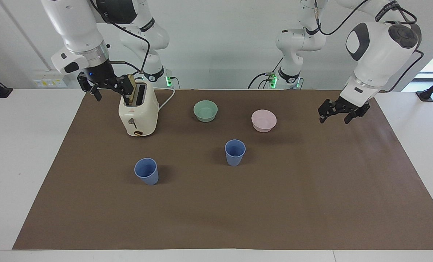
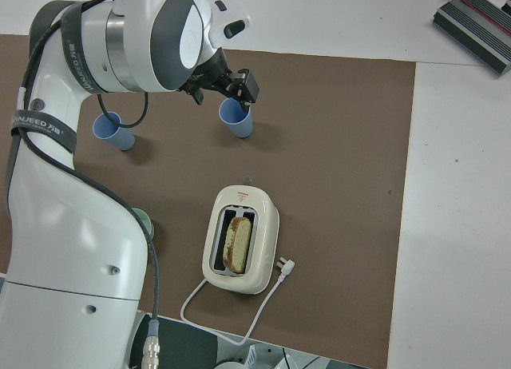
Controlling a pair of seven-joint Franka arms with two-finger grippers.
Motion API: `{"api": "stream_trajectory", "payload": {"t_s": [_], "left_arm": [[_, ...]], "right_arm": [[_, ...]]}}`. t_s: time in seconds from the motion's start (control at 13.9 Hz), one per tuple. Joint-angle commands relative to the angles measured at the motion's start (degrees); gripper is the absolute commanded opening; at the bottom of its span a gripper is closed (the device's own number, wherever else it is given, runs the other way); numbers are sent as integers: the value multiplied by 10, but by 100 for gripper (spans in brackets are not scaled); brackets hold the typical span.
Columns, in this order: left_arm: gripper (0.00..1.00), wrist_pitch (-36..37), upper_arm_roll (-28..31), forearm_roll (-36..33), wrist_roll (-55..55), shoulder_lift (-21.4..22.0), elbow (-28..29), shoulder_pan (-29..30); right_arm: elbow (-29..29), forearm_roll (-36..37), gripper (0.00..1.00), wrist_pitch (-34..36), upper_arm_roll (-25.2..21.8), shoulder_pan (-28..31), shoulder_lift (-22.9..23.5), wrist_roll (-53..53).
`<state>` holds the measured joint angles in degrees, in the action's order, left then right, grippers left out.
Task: Stack blue cups with both arms
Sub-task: 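Set the blue cup down, open the left gripper, withdraw to rest, then reach the right gripper to the other blue cup and grasp it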
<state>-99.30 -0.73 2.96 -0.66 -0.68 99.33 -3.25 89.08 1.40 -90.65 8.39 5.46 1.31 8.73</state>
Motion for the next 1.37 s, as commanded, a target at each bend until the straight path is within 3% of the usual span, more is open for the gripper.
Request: {"api": "stream_trajectory", "payload": {"t_s": [0.0,0.29,0.65,0.94,1.3], "left_arm": [[100,56,-8,-10,-25,18,-30,12],[100,125,-7,-10,-25,20,-91,12],[100,147,-9,-20,-26,44,-92,11],[100,152,-9,-18,-25,45,-92,12],[100,150,-8,-18,-21,45,-92,13]], "right_arm": [[-57,18,100,-1,4,8,53,-19],[-75,39,100,-50,4,5,111,-19],[-71,61,100,-116,4,6,173,-19],[-44,60,100,-198,4,8,208,-16],[16,56,100,-254,6,-4,216,-4]]}}
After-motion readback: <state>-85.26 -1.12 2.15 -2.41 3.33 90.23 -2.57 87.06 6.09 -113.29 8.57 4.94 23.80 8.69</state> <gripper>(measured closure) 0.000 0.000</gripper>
